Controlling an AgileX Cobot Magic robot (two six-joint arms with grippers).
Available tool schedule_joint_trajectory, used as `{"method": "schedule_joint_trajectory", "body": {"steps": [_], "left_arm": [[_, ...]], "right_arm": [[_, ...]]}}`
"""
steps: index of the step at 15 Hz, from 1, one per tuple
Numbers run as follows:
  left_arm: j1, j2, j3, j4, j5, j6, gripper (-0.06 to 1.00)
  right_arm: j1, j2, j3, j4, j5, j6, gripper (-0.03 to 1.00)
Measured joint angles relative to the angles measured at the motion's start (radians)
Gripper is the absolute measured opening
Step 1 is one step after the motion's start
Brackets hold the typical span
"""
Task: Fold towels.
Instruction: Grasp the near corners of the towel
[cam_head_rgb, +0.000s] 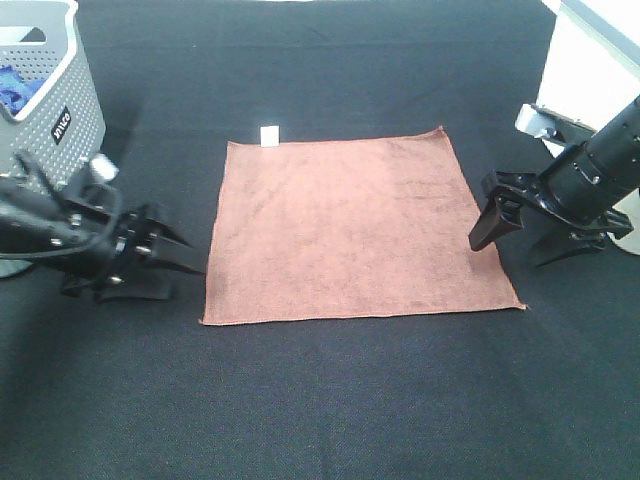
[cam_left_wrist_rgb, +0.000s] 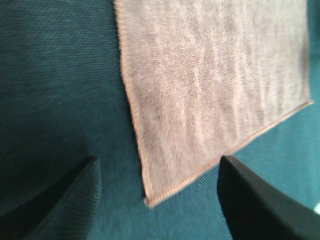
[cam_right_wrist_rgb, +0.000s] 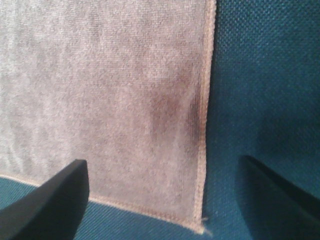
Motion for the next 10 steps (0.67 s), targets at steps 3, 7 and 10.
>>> {"method": "schedule_joint_trajectory", "body": {"steps": [3, 7, 10], "left_arm": [[-0.060, 0.031, -0.027, -0.023, -0.057, 0.000, 0.64], [-0.093, 0.097, -0.100, -0.094, -0.030, 0.000, 0.64], [-0.132, 0.132, -0.145, -0.108, -0.011, 0.000, 0.62]], "right_arm": [[0.000, 0.044, -0.003, 0.088, -0.002, -0.051, 0.76], [0.002, 0.105, -0.011, 0.220, 0.011, -0.139, 0.75], [0.039, 0.113, -0.012, 0.254, -0.004, -0.159, 0.69]]}}
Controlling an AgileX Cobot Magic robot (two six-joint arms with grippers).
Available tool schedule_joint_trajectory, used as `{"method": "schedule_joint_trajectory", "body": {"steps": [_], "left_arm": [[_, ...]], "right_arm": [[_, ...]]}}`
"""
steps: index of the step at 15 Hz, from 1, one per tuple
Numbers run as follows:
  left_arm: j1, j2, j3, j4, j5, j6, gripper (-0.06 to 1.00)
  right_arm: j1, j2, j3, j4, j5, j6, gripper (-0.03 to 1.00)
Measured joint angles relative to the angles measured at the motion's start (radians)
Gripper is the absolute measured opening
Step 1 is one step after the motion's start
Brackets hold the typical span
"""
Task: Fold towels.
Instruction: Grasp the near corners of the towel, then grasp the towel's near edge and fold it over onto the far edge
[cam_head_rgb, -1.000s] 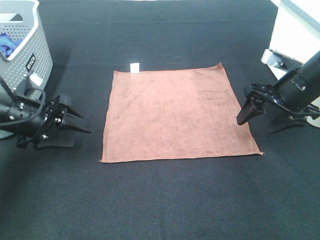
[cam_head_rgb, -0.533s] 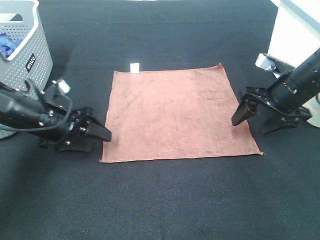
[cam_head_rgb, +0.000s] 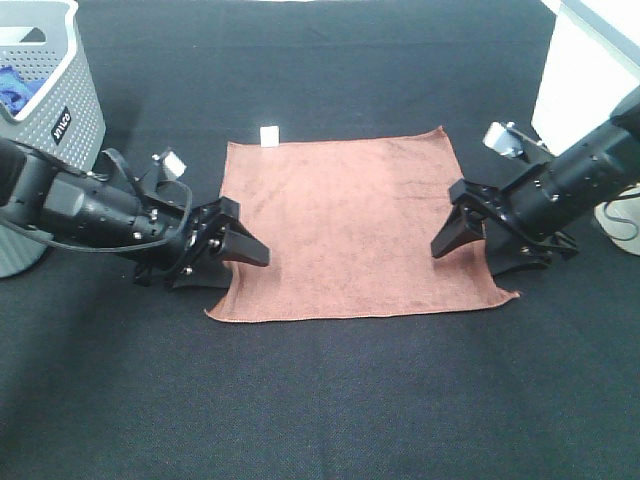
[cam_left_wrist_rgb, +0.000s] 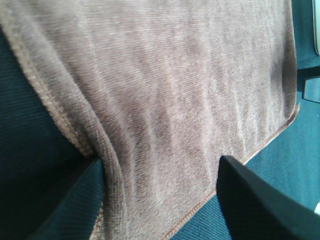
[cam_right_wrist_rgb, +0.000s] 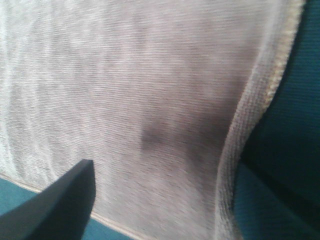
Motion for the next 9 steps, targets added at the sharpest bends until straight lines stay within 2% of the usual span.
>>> {"method": "schedule_joint_trajectory", "body": {"steps": [1, 3, 4, 5, 6, 7, 9], "left_arm": [[-0.002, 0.003, -0.001, 0.000, -0.003, -0.008, 0.57], [-0.002, 0.012, -0.001, 0.011, -0.025, -0.040, 0.33], [-0.002, 0.016, -0.001, 0.020, -0.031, -0.051, 0.19], [-0.003, 0.020, -0.001, 0.038, -0.036, -0.063, 0.01], [-0.003, 0.020, -0.001, 0.038, -0.036, -0.063, 0.01], [-0.003, 0.020, -0.001, 0.047, -0.034, -0.076, 0.00], [-0.003, 0.014, -0.001, 0.103, -0.019, -0.123, 0.00]], "right_arm": [[0.003, 0.001, 0.000, 0.001, -0.012, 0.005, 0.64], [0.006, 0.005, 0.000, -0.008, -0.047, 0.028, 0.44], [0.006, 0.006, 0.000, -0.013, -0.056, 0.041, 0.28], [0.006, 0.007, 0.000, -0.015, -0.061, 0.058, 0.07], [0.006, 0.007, 0.000, -0.015, -0.061, 0.058, 0.07], [0.006, 0.008, 0.000, -0.019, -0.061, 0.069, 0.00], [0.006, 0.008, 0.000, -0.025, -0.046, 0.083, 0.00]]}}
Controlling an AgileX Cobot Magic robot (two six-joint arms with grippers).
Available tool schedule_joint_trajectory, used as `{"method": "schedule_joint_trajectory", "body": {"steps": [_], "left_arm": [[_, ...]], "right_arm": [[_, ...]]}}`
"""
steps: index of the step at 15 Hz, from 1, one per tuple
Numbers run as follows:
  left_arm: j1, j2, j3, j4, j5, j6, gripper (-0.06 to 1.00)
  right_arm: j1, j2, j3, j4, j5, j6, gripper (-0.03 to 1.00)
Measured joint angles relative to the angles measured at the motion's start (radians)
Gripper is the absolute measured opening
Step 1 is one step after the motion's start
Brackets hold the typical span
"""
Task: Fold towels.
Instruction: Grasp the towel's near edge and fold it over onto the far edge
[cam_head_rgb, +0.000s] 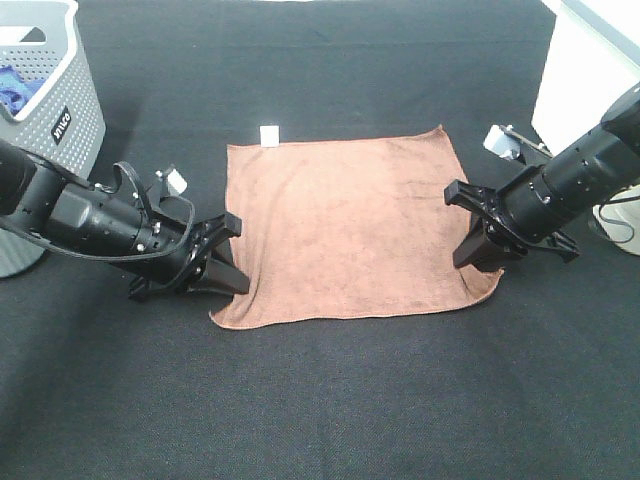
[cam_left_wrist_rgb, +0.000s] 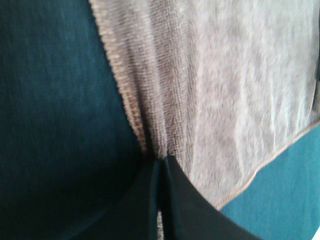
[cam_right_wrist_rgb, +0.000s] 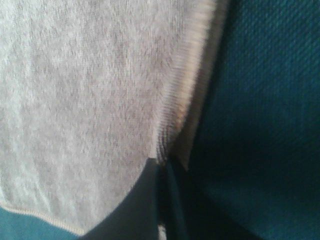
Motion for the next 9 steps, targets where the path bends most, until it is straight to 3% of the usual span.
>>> {"method": "schedule_joint_trajectory", "body": {"steps": [2, 4, 9], "left_arm": [[-0.003, -0.060, 0.005, 0.144, -0.001, -0.097, 0.00], [-0.003, -0.130, 0.032, 0.218, -0.001, -0.150, 0.00], [-0.003, -0.221, 0.199, 0.259, 0.003, -0.175, 0.00]], "right_arm": [[0.000, -0.026, 0.000, -0.037, 0.039, 0.041, 0.00], [0.000, -0.066, 0.019, -0.064, 0.066, 0.075, 0.00], [0.000, -0.167, 0.182, -0.070, 0.082, 0.094, 0.00]]}}
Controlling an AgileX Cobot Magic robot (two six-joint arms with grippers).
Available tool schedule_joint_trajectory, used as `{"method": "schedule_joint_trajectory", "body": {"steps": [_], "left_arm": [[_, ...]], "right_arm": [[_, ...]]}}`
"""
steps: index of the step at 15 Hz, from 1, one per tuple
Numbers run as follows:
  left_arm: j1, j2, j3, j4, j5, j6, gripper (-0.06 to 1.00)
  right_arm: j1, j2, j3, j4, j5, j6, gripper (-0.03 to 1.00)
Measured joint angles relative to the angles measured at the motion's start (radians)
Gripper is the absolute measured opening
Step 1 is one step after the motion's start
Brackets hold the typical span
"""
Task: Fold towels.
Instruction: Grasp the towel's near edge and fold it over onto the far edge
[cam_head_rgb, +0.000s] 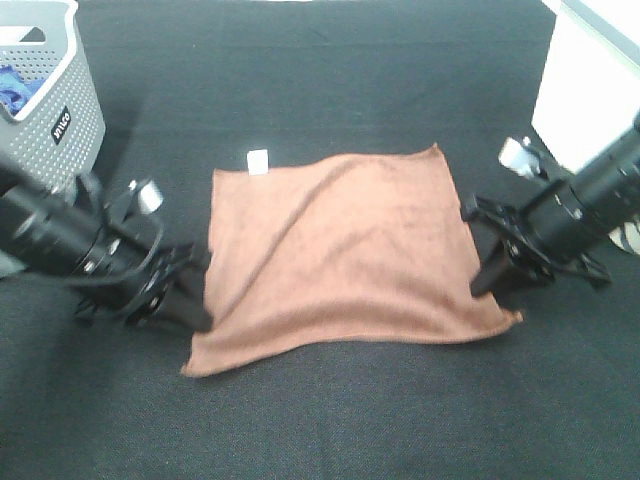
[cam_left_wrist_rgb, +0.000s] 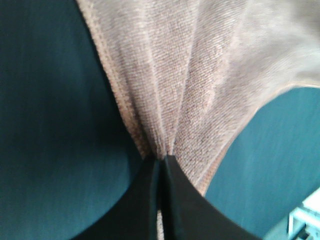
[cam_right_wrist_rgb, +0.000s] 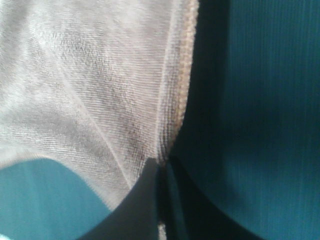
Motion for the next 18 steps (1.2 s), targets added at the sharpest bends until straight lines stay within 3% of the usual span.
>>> {"method": "schedule_joint_trajectory", "body": {"steps": [5, 9, 14, 18], "left_arm": [[0.000, -0.118, 0.104, 0.004, 0.017, 0.009, 0.00], [0.000, -0.142, 0.060, 0.003, -0.106, 0.013, 0.00], [0.000, -0.121, -0.133, 0.003, -0.202, 0.013, 0.00], [0.000, 0.013, -0.304, 0.003, -0.263, 0.013, 0.00]], "right_arm": [[0.000, -0.096, 0.127, 0.026, 0.004, -0.016, 0.00], [0.000, -0.114, 0.084, 0.158, -0.060, -0.172, 0.00], [0.000, 0.034, -0.215, 0.179, -0.075, -0.182, 0.00], [0.000, 0.195, -0.456, 0.120, -0.072, -0.117, 0.00]]}}
